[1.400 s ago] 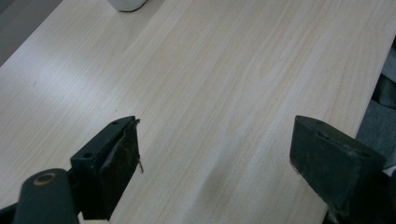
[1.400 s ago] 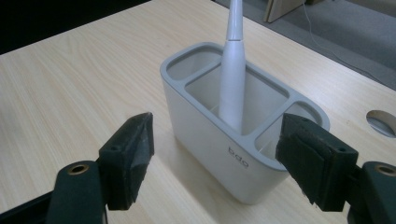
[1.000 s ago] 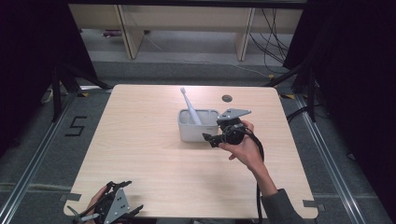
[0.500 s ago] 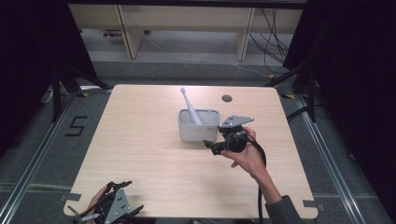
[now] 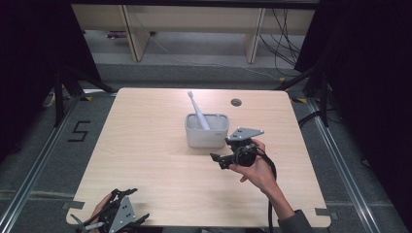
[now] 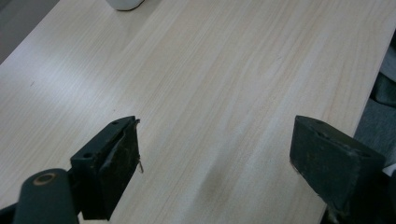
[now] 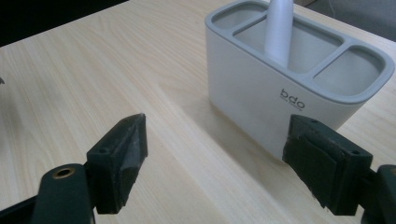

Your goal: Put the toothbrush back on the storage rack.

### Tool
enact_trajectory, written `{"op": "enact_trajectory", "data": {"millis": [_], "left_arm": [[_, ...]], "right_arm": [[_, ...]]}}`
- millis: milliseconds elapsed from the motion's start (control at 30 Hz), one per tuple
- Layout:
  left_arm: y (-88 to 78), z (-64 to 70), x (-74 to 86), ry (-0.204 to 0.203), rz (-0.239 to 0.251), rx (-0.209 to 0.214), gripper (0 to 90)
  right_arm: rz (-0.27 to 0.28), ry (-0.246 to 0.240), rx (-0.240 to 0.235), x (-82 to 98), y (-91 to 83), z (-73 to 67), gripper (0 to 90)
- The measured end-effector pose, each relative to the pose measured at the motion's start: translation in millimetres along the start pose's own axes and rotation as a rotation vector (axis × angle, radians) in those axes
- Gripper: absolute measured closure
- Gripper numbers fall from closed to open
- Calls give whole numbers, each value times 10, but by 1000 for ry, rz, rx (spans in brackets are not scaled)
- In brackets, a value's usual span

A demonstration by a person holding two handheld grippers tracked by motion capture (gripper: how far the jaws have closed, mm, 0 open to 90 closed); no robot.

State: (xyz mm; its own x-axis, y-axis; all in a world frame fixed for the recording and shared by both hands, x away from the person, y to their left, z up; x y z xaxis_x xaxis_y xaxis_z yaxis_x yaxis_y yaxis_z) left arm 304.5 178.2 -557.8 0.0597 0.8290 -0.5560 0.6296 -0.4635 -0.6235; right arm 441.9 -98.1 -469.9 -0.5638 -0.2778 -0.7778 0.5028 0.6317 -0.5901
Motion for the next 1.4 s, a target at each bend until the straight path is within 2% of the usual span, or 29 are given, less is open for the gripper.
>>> {"op": "enact_trajectory", "data": {"millis": [133, 167, 200, 233, 267, 367, 433, 467, 567, 600, 633, 667, 733, 767, 800, 833, 867, 933, 1100, 1133, 1167, 1200, 1233, 1267, 1300, 1333, 1367, 1400], "left_arm": [[2, 12, -13, -17, 15, 3, 153], [3, 12, -13, -16, 15, 3, 153], [2, 15, -14, -16, 17, 5, 153], [2, 8, -12, -10, 15, 4, 153], [-11, -1, 2, 10, -2, 0, 154], [-10, 3, 0, 5, 1, 4, 153], [0, 11, -12, -17, 11, 7, 153], [1, 0, -1, -2, 2, 3, 153], [-4, 10, -2, 1, 2, 10, 153], [16, 6, -26, -35, 28, -15, 154], [-4, 2, -1, 0, 0, 3, 153], [11, 5, -22, -30, 23, -13, 153], [7, 4, -10, -16, 12, -3, 154], [9, -5, -3, -3, 6, -14, 154], [10, -4, -3, -3, 6, -16, 153], [3, 19, -7, -7, 9, 15, 153], [2, 10, -6, -6, 7, 7, 154], [-3, 8, -2, 5, 0, 11, 154], [4, 19, -3, -1, 5, 17, 154], [11, 12, -4, -1, 6, -5, 154], [4, 21, -3, 2, 2, 14, 154], [-6, 12, 8, 18, -10, 12, 154], [10, 13, -11, -7, 9, 0, 154], [-5, 13, -1, 5, -2, 15, 154], [5, 9, -8, -7, 7, 4, 153], [6, 12, -4, -6, 4, 7, 153], [7, 20, -4, -4, 8, 15, 154], [-3, 14, 10, 15, -8, 22, 153]], "right_arm": [[-10, 0, -9, 56, 11, -41, 214], [-11, 22, -7, 77, 13, -59, 214], [-3, -7, -10, 77, 25, -55, 214], [-14, 12, -8, 105, 23, -74, 213], [-10, 0, -5, 111, 31, -67, 213], [-14, 3, -9, 157, 39, -91, 214], [-19, 1, -15, 193, 52, -105, 214], [-23, 8, -13, 215, 55, -114, 214], [-34, 6, -20, 275, 72, -131, 214], [-34, 0, -22, 290, 77, -134, 215], [-33, 2, -15, 306, 80, -133, 215], [-38, 3, -19, 325, 81, -138, 215], [-39, 5, -20, 363, 88, -146, 216], [-44, 18, -15, 386, 86, -150, 217], [-40, 5, -16, 401, 91, -145, 219], [-43, 26, -15, 424, 93, -153, 219], [-49, 15, -16, 444, 99, -144, 219], [-45, 24, -19, 481, 106, -142, 219], [-44, 30, -18, 558, 94, -123, 220], [-48, 32, -13, 577, 88, -115, 220], [-45, 41, -13, 591, 87, -113, 220], [-45, 49, -1, 605, 78, -103, 219], [-49, 31, -10, 613, 79, -95, 219], [-52, 49, -15, 625, 68, -108, 219], [-43, 30, -2, 624, 66, -83, 220], [-53, 52, -7, 644, 59, -97, 220], [-40, 38, -5, 641, 65, -88, 220], [-49, 37, -13, 658, 65, -93, 220]]}}
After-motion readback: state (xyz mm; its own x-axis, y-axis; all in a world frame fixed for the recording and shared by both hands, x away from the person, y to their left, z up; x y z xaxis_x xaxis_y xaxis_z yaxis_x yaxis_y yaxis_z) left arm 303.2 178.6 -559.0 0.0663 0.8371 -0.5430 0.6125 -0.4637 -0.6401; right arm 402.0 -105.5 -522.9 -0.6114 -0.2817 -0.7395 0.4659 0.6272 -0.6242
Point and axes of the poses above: each handheld gripper's, and its own axes: y roughly forward along the jaws, x roughly out of its underside, z roughly to its right, the point moved 9 cm from there along y, roughly forward along the jaws, and after that the axes turned 13 degrees about y, right-handed, at the moved point
